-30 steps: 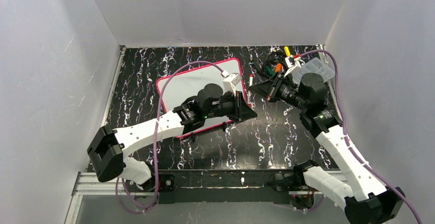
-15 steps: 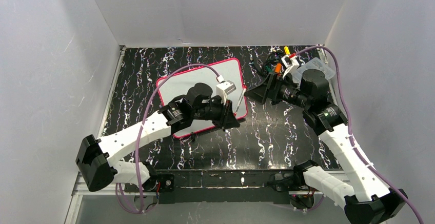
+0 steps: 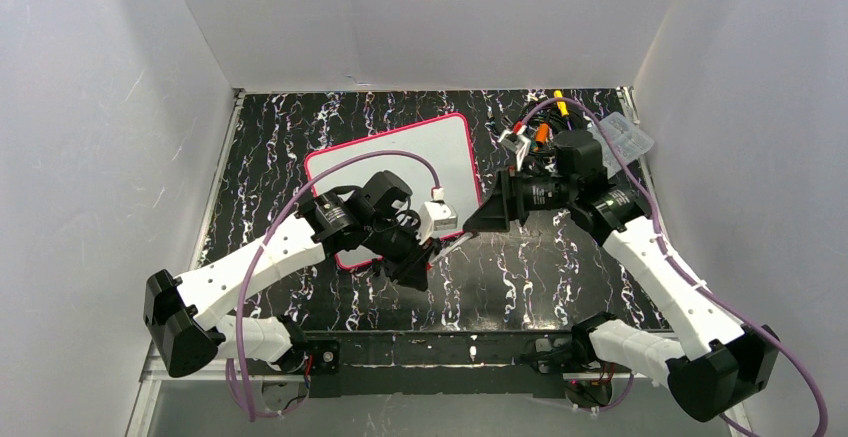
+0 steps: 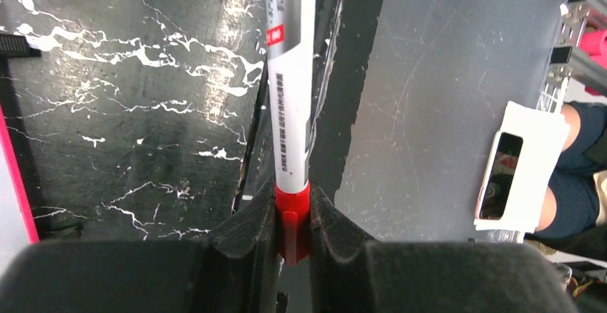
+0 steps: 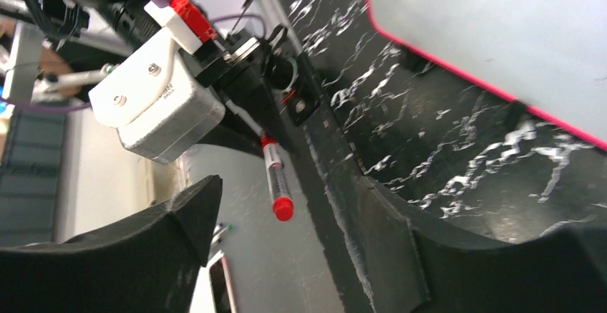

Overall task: Write a sentence on the whiteboard
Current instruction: Open the whiteboard marker at the center of the board.

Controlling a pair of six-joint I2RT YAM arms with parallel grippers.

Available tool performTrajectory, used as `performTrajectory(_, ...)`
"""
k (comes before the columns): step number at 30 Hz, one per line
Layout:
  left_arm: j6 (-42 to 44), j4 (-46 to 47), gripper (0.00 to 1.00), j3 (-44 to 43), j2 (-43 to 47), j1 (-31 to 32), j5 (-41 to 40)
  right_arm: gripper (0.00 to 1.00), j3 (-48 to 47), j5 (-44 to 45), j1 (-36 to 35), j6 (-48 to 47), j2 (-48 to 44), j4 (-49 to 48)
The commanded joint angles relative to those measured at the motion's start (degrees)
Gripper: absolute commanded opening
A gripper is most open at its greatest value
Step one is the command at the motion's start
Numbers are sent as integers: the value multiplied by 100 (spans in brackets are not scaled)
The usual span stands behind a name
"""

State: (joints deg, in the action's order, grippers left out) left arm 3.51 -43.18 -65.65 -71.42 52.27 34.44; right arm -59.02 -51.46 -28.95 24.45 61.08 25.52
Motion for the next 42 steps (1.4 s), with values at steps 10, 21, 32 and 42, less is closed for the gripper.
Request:
performTrajectory(10, 857, -868, 0, -508, -195, -24, 686, 45, 284, -558, -1025, -187, 438, -234)
performTrajectory(21, 926, -1039, 0, -414, -263, -16, 905, 43, 285, -968, -1031, -215, 440, -405)
performTrajectory(32, 935, -1065, 0, -446, -339, -15, 617, 1, 357, -995, -1040, -199, 396, -508)
performTrajectory(42, 732, -831, 0, 291, 345, -15, 116, 1, 118, -1455, -703, -954, -68, -7)
